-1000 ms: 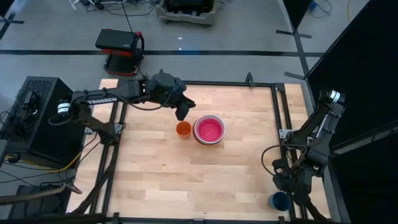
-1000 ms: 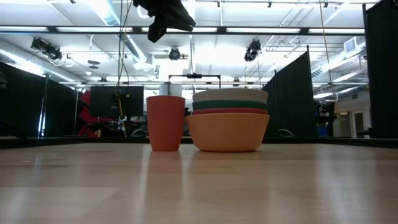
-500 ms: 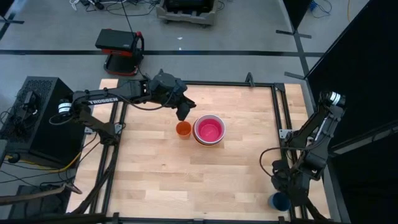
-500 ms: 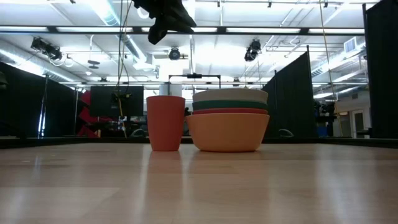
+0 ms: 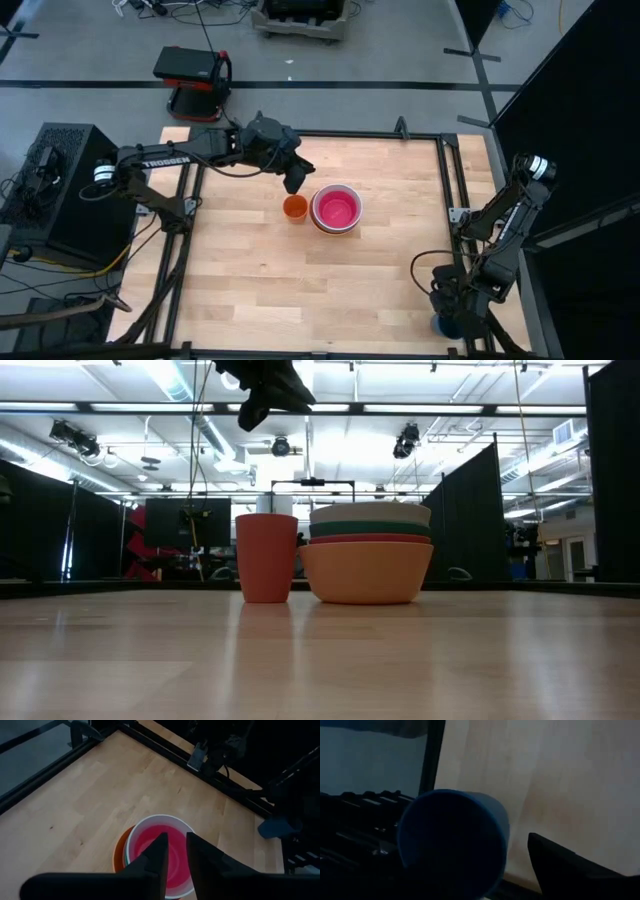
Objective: Nest bowls inside each other
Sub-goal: Move the blue cup to the right of the stacked bowls
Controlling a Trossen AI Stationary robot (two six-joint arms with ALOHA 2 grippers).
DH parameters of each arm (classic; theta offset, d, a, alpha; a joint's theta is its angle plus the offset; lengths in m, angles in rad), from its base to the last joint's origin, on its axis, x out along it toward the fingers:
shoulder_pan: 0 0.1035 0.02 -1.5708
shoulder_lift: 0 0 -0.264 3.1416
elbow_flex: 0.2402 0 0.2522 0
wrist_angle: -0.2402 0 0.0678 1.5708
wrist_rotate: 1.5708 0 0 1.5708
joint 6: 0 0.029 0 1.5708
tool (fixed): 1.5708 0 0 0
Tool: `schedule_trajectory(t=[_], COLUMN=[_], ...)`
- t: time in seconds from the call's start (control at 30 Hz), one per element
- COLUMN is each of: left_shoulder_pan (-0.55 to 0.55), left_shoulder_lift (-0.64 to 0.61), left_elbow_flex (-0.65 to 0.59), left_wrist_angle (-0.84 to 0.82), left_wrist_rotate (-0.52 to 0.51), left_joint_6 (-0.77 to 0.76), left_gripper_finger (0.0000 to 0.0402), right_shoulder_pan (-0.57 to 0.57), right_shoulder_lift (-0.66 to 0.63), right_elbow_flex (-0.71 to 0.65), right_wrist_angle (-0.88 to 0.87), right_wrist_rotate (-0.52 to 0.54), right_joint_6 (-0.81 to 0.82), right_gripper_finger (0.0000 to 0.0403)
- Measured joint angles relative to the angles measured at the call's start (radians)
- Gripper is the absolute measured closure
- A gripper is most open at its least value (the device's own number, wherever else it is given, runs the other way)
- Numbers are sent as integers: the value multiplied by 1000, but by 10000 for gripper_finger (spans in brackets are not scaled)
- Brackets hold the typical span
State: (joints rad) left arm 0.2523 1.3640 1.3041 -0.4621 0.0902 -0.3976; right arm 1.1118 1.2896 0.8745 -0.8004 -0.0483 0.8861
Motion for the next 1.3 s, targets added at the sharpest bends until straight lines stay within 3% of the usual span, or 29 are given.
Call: schedule_trajectory(t=[0.2, 0.47, 1.0, 1.3], left_shoulder_pan=[0, 0, 0, 0], left_shoulder_lift=[0, 0, 0, 0], left_elbow_flex=[0, 0, 0, 0], left_wrist_angle=[0, -4, -9, -8], left_wrist_rotate=[0, 0, 0, 0], left_joint_6=[6, 14, 23, 20], left_gripper_finger=[339, 348, 352, 357], right_shoulder_pan=[0, -7, -263, -674], right_shoulder_lift=[36, 36, -115, -178], right_elbow_flex=[0, 0, 0, 0], right_wrist_angle=[1, -9, -359, -301], right_wrist_rotate=[-10, -6, 121, 152], right_joint_6=[0, -7, -186, -264], right_gripper_finger=[276, 387, 402, 403])
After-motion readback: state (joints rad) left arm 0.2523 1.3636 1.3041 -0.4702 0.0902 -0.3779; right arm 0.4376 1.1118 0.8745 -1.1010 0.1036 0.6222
